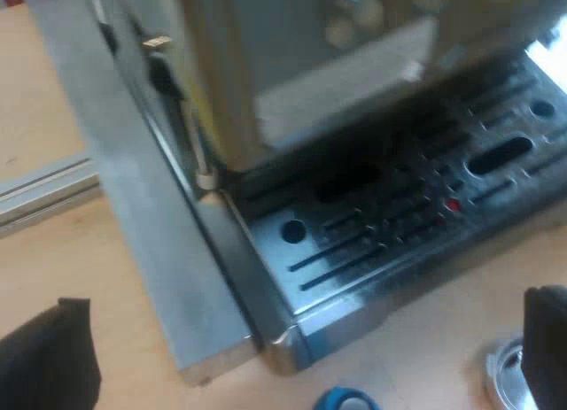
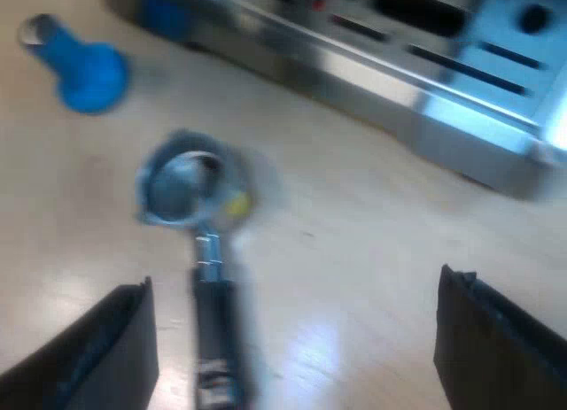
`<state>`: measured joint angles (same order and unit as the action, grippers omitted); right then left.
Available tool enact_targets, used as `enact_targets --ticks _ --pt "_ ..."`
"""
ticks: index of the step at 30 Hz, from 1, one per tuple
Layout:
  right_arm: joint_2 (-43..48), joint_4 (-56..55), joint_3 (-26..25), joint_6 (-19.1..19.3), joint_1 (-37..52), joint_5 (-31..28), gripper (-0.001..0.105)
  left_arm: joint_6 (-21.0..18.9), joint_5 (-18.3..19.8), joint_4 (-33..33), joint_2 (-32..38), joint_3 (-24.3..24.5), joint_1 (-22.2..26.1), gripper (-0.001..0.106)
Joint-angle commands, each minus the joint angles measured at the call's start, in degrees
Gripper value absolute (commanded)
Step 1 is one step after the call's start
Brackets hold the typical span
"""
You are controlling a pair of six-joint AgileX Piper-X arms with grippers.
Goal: Grind coffee beans and then tamp
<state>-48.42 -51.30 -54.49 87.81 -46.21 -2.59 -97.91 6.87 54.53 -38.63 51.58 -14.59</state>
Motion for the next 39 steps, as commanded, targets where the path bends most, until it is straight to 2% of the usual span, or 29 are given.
enact_targets --ticks 1,3,7,13,18,21,22,24,26,35,39 --pt "2.3 -4.3 -0.5 1.2 3.6 0.4 0.067 -1.3 3.6 1.4 -0.1 0.8 4.1 0.1" --pt "4.6 -7.0 -0.5 3.0 8.2 0.4 0.067 -2.0 7.0 2.4 -0.1 0.8 8.8 0.098" --pt "7.5 -10.2 -0.5 5.9 15.3 0.4 0.067 -3.8 7.2 4.7 -0.1 0.8 12.6 0.098" --pt "11.1 -14.4 -0.5 9.1 29.9 0.6 0.067 -3.3 6.6 7.9 1.6 0.8 12.8 0.098" --pt "13.9 -14.7 -0.5 13.6 43.0 9.6 0.067 -3.0 6.6 9.4 5.1 0.8 12.8 0.098" --pt "16.3 -15.4 -0.5 15.7 47.9 10.6 0.067 -2.0 6.6 10.8 7.6 0.8 12.8 0.098" --pt "16.4 -15.5 -0.5 16.2 48.4 10.5 0.067 -2.0 6.6 11.1 8.3 0.8 12.8 0.098" --pt "19.7 -16.6 -0.5 20.7 50.5 10.6 0.067 -2.0 5.8 12.0 11.5 0.9 12.8 0.098" --pt "22.5 -17.4 -0.5 21.3 50.6 10.6 0.067 -2.0 4.9 12.4 14.0 0.9 12.8 0.098" --pt "37.4 -18.4 -0.5 21.3 50.5 10.3 0.067 -0.6 0.4 16.3 30.0 0.9 12.8 0.098" --pt "43.1 -18.4 -0.5 19.9 50.5 10.3 0.067 -0.6 -0.7 17.1 36.8 1.0 12.8 0.098"
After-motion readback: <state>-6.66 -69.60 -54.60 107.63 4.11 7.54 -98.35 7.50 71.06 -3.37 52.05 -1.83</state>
